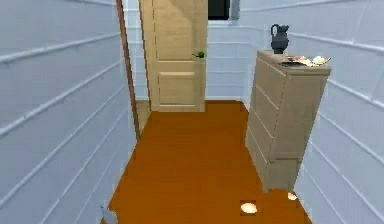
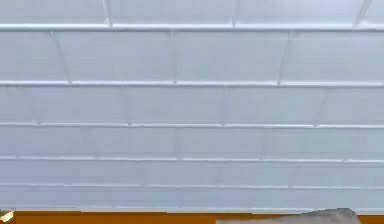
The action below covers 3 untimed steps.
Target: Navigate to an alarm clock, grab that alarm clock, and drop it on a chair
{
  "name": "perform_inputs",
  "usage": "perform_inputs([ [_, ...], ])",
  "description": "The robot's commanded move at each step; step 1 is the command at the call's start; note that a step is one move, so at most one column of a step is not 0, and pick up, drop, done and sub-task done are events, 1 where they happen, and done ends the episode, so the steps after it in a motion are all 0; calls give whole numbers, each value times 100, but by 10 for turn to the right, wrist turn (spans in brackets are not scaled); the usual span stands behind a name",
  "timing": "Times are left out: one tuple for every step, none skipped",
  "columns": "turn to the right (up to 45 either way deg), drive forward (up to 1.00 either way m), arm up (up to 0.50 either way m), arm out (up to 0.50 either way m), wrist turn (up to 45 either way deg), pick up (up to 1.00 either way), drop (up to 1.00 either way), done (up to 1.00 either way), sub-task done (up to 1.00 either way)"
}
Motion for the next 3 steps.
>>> perform_inputs([
  [0,65,0,0,0,0,0,0,0],
  [-90,0,0,0,0,0,0,0,0],
  [0,100,0,0,0,0,0,0,0],
])
